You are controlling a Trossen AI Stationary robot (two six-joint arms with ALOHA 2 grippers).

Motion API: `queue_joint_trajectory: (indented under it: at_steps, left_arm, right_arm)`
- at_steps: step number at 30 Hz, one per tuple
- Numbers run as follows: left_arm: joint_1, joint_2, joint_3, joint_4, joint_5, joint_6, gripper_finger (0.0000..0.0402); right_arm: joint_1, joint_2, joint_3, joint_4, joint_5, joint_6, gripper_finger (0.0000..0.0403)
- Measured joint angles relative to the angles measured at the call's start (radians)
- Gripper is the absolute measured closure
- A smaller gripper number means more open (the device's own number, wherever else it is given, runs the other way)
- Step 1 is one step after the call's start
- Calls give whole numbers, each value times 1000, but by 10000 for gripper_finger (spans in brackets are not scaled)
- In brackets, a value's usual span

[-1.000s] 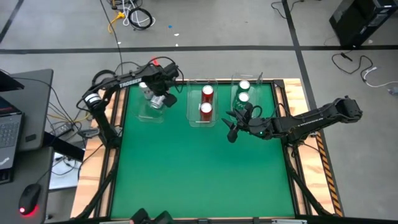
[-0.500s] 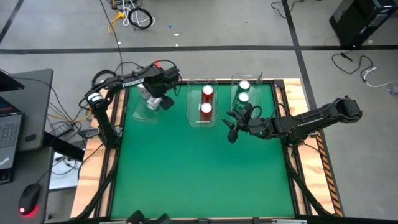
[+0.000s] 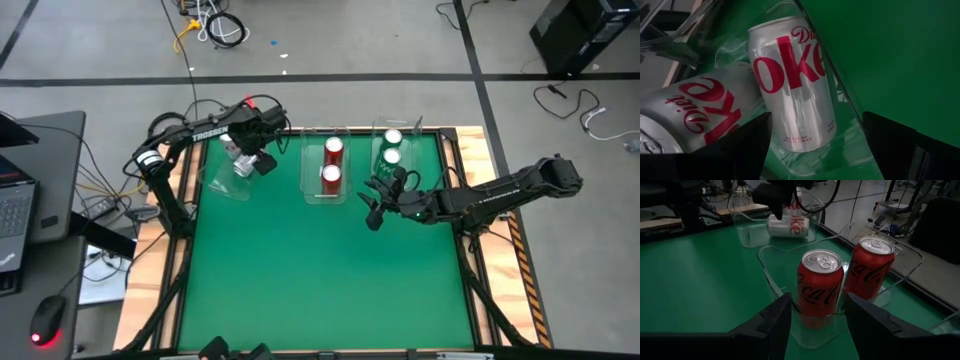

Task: Sort soda cans
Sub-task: Put the red-silver soda can into the left transparent bin

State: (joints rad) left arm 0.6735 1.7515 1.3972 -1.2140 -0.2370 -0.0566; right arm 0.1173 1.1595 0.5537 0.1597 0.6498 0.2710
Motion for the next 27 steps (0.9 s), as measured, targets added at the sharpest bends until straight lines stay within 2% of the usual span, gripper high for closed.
queue_joint_trajectory:
  at_steps: [10,14,20,27]
  left_arm:
    - [1,0,144,-59,-23,5,91]
    - [30,0,155,-67,-62,5,105]
    - [91,0,155,-55,19,22,128]
    - [97,5,122,-47,49,28,131]
  right_arm:
    - [0,0,0,1,0,0,217]
    - [0,0,0,1,-3,0,215]
    - [0,0,0,1,-16,0,212]
    - [0,0,0,1,-16,0,215]
